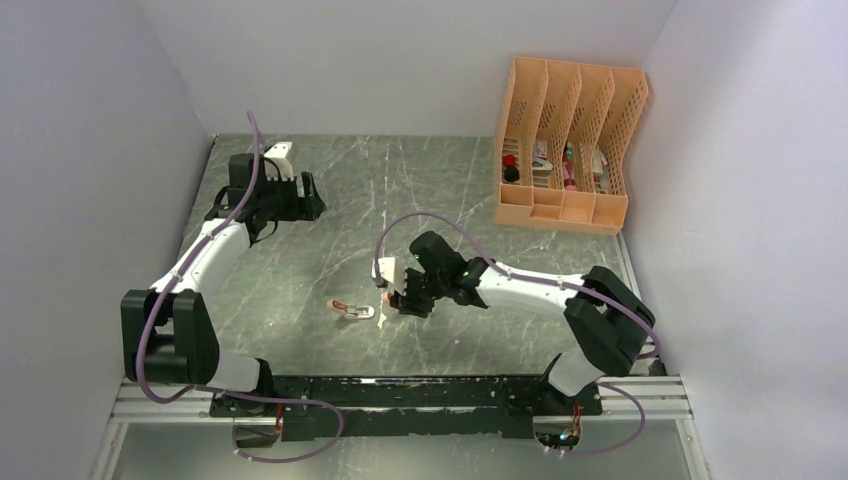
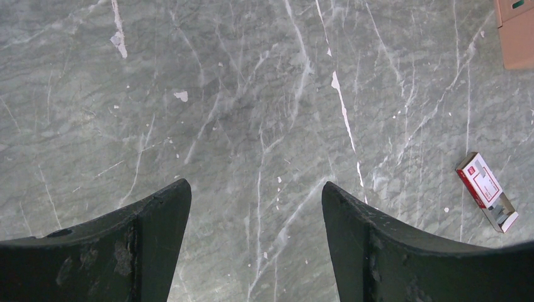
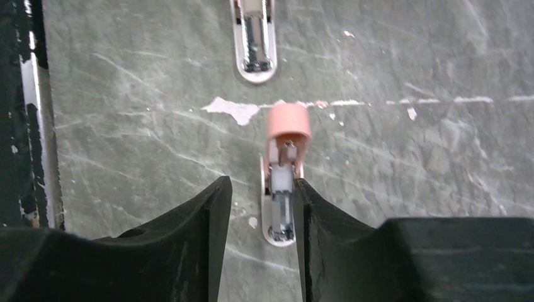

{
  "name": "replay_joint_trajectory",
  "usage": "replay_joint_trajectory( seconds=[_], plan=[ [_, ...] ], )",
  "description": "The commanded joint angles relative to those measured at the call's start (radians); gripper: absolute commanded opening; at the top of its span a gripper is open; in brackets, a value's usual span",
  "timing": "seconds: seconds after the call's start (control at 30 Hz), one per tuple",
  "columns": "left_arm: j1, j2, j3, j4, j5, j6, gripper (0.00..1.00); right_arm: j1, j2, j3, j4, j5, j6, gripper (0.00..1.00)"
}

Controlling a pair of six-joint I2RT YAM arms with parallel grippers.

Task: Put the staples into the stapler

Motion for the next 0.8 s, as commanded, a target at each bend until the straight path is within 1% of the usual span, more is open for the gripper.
replay_joint_trajectory(
  seconds=[0.0, 0.13, 0.3, 0.47, 0.57, 0.77],
  plan=[
    [-0.004, -0.008, 0.033, 0.011, -0.010, 0.011, 0.80, 0.031, 0.028, -0.013, 0.062, -0.004, -0.010, 0.47],
    [-0.004, -0.022, 0.027, 0.016, -0.008, 0.008, 0.81, 0.042, 0.066, -0.010, 0.076, 0.036, -0.029, 0.51],
    [-0.004, -0.035, 0.023, 0.020, -0.012, 0.009, 0.81, 0.043, 0.109, 0.013, 0.057, 0.059, -0.038, 0.51],
    [-0.004, -0.044, 0.020, 0.022, -0.015, 0.009, 0.81, 0.043, 0.120, 0.023, 0.058, 0.138, -0.054, 0.51],
    [-0.004, -0.046, 0.020, 0.023, -0.014, 0.010, 0.81, 0.043, 0.108, 0.034, 0.033, 0.133, -0.063, 0.50],
    [-0.004, -0.042, 0.022, 0.021, -0.027, 0.014, 0.81, 0.042, 0.004, 0.032, 0.020, 0.067, -0.036, 0.49]
  ],
)
